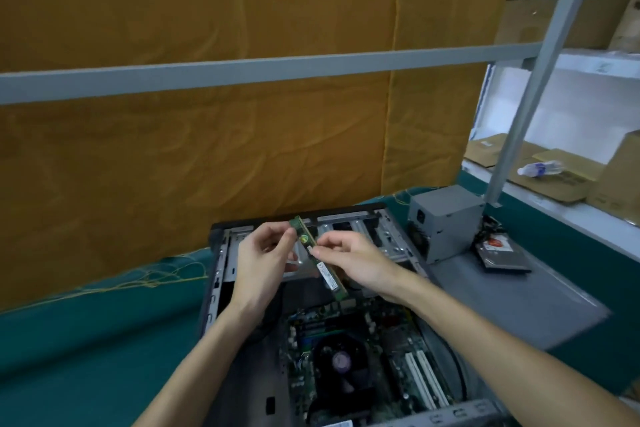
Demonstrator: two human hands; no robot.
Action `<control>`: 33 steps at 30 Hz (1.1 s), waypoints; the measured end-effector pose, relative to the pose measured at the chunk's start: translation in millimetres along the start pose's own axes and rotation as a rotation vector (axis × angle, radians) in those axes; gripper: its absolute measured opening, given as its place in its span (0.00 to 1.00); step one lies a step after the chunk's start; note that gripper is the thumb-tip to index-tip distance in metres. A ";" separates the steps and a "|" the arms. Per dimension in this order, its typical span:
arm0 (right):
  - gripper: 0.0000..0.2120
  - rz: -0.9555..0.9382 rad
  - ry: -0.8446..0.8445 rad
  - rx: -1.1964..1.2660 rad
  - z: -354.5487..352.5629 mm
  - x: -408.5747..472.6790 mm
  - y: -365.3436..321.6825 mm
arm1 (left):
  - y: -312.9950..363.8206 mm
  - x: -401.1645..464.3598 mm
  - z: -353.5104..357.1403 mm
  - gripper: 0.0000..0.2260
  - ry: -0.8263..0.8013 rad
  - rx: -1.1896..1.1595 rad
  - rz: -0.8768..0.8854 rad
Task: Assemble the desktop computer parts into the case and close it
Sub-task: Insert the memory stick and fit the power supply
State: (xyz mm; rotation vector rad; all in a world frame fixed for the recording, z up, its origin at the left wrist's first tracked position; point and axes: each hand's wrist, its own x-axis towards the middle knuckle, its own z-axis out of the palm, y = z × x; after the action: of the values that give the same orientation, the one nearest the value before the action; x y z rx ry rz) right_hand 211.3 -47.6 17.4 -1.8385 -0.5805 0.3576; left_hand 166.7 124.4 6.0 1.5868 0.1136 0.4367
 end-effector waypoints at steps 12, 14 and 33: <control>0.18 0.377 -0.393 0.711 -10.4 -5.8 13.9 | 0.3 -8.3 -13.6 0.07 -0.098 -0.171 -0.027; 0.17 0.370 -0.456 0.691 -13.6 -8.8 13.5 | 2.0 -10.3 -13.3 0.07 -0.191 -0.160 -0.027; 0.13 0.124 -0.176 0.747 -6.8 -11.8 14.5 | -5.5 -25.6 -11.1 0.28 -0.565 -0.021 -0.392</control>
State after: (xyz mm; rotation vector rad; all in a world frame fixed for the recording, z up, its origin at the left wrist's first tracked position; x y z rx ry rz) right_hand 208.1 -63.3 5.5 -1.1280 -0.3758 0.7169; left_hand 140.5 126.7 -4.7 1.5661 -0.0143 -0.3178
